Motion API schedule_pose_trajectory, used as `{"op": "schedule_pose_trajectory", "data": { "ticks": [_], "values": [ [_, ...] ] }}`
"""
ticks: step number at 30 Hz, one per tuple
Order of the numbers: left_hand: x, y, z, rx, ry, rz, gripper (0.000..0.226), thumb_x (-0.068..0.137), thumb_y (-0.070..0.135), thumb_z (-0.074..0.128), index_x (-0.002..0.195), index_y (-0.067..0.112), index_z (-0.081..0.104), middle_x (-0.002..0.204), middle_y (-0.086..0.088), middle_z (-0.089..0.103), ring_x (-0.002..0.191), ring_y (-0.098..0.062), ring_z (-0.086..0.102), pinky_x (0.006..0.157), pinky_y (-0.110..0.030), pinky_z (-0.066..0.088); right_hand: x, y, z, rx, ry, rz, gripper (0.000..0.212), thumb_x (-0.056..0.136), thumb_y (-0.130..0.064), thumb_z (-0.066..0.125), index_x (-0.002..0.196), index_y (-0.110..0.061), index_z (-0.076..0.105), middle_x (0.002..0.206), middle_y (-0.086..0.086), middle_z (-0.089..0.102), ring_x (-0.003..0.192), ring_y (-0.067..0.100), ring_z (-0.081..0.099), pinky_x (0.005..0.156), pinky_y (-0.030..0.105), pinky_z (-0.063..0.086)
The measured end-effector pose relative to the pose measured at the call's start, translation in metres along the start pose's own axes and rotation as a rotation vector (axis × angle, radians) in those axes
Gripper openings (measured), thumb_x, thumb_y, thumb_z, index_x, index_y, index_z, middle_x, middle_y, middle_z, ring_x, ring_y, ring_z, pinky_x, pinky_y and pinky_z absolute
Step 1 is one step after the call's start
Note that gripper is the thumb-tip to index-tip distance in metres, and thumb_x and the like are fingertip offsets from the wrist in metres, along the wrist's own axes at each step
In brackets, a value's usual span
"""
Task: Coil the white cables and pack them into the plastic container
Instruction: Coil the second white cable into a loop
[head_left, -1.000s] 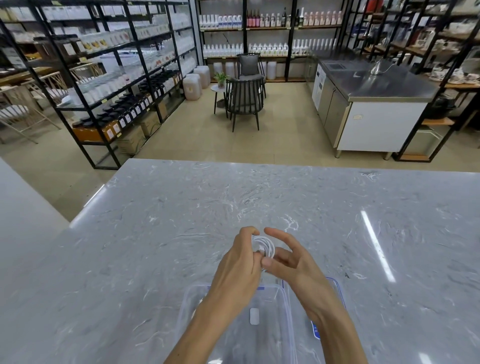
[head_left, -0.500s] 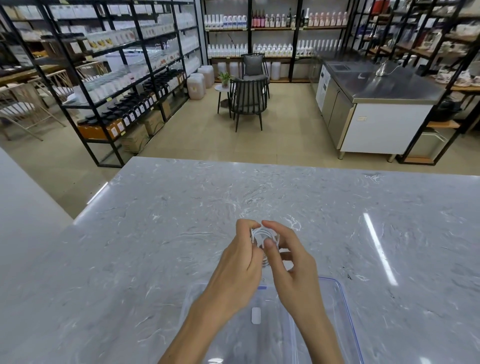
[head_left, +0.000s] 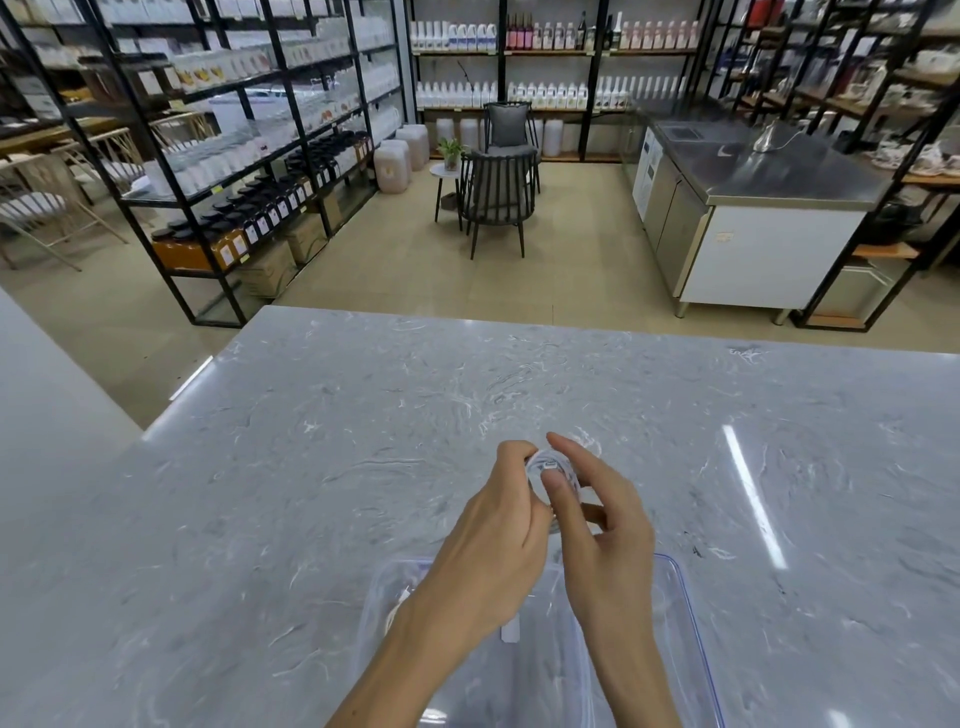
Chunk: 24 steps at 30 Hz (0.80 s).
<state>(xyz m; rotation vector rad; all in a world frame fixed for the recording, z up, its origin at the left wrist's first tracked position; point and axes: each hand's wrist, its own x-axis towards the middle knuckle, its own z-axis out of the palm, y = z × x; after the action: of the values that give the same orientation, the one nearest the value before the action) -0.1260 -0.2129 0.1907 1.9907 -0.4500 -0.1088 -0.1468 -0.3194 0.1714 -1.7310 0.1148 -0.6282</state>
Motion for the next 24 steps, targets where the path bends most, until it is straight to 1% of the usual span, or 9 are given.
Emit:
{"op": "schedule_pose_trajectory", "data": {
  "ticks": [1, 3, 5, 7, 11, 16, 18, 20, 24],
  "values": [
    [0.000, -0.001, 0.001, 0.011, 0.003, 0.005, 0.014, 0.094, 0.035, 0.030, 0.106, 0.040, 0.036, 0.083, 0.007, 0.063, 0.072, -0.005, 0.063, 0.066, -0.033, 0.057, 0.000, 0.002, 0.001, -0.035, 0.055, -0.045, 0.028, 0.090, -0.028, 0.064, 0.113, -0.044, 0.068, 0.111, -0.019, 0.065, 0.110, 0.011, 0.058, 0.076, 0.013, 0.049],
    [0.000, -0.003, 0.003, 0.026, 0.011, 0.014, 0.018, 0.090, 0.028, 0.029, 0.104, 0.038, 0.035, 0.068, 0.008, 0.049, 0.057, -0.005, 0.047, 0.052, -0.027, 0.042, 0.001, 0.007, 0.003, -0.063, 0.147, -0.130, 0.028, 0.086, -0.022, 0.068, 0.108, -0.038, 0.073, 0.111, -0.014, 0.066, 0.108, 0.016, 0.061, 0.075, 0.016, 0.050],
    [0.000, -0.005, 0.005, -0.025, 0.026, 0.003, 0.018, 0.093, 0.021, 0.031, 0.105, 0.034, 0.037, 0.063, 0.010, 0.042, 0.052, -0.005, 0.039, 0.047, -0.024, 0.035, 0.001, 0.012, 0.004, -0.080, 0.179, -0.217, 0.026, 0.084, -0.011, 0.072, 0.104, -0.027, 0.077, 0.107, -0.006, 0.071, 0.103, 0.017, 0.066, 0.079, 0.023, 0.053],
    [0.001, -0.006, 0.006, -0.098, 0.054, -0.007, 0.021, 0.097, 0.015, 0.033, 0.108, 0.033, 0.040, 0.062, 0.010, 0.047, 0.051, -0.005, 0.039, 0.048, -0.023, 0.036, 0.000, 0.015, 0.004, -0.095, 0.197, -0.280, 0.023, 0.085, -0.005, 0.071, 0.100, -0.022, 0.077, 0.103, -0.005, 0.073, 0.100, 0.014, 0.068, 0.084, 0.022, 0.052],
    [0.003, -0.001, 0.009, -0.232, 0.045, -0.018, 0.029, 0.098, 0.022, 0.033, 0.116, 0.042, 0.044, 0.080, -0.005, 0.060, 0.054, -0.010, 0.042, 0.052, -0.033, 0.040, 0.002, 0.005, 0.004, -0.039, 0.220, -0.161, 0.026, 0.091, -0.016, 0.059, 0.100, -0.040, 0.065, 0.102, -0.020, 0.070, 0.094, 0.004, 0.067, 0.076, 0.011, 0.047],
    [-0.002, 0.003, 0.013, -0.356, -0.016, -0.009, 0.031, 0.101, 0.016, 0.035, 0.117, 0.038, 0.049, 0.104, 0.015, 0.064, 0.081, -0.002, 0.057, 0.071, -0.017, 0.045, 0.001, -0.006, -0.001, 0.064, 0.257, -0.087, 0.033, 0.093, -0.012, 0.055, 0.095, -0.045, 0.057, 0.099, -0.018, 0.072, 0.094, 0.003, 0.068, 0.076, 0.010, 0.048],
    [-0.004, 0.005, 0.014, -0.370, -0.023, 0.004, 0.030, 0.099, 0.018, 0.034, 0.117, 0.038, 0.048, 0.098, 0.017, 0.062, 0.077, -0.001, 0.054, 0.071, -0.017, 0.043, 0.003, -0.009, -0.003, 0.096, 0.283, -0.073, 0.031, 0.093, -0.013, 0.053, 0.093, -0.044, 0.055, 0.096, -0.018, 0.073, 0.092, 0.002, 0.069, 0.074, 0.010, 0.049],
    [-0.005, 0.008, 0.014, -0.353, -0.032, 0.031, 0.032, 0.097, 0.017, 0.033, 0.116, 0.040, 0.046, 0.088, 0.026, 0.058, 0.069, 0.003, 0.049, 0.068, -0.012, 0.041, 0.006, -0.012, -0.007, 0.131, 0.299, -0.074, 0.027, 0.093, -0.013, 0.052, 0.093, -0.040, 0.056, 0.095, -0.014, 0.074, 0.090, 0.007, 0.071, 0.073, 0.013, 0.051],
    [-0.003, 0.015, 0.014, -0.305, -0.058, 0.061, 0.027, 0.099, 0.020, 0.033, 0.115, 0.040, 0.043, 0.081, 0.032, 0.054, 0.070, 0.006, 0.050, 0.067, -0.007, 0.041, 0.011, -0.015, -0.014, 0.195, 0.311, -0.057, 0.024, 0.097, -0.004, 0.049, 0.098, -0.027, 0.056, 0.099, -0.005, 0.075, 0.095, 0.013, 0.071, 0.078, 0.020, 0.055]
  ]
}}
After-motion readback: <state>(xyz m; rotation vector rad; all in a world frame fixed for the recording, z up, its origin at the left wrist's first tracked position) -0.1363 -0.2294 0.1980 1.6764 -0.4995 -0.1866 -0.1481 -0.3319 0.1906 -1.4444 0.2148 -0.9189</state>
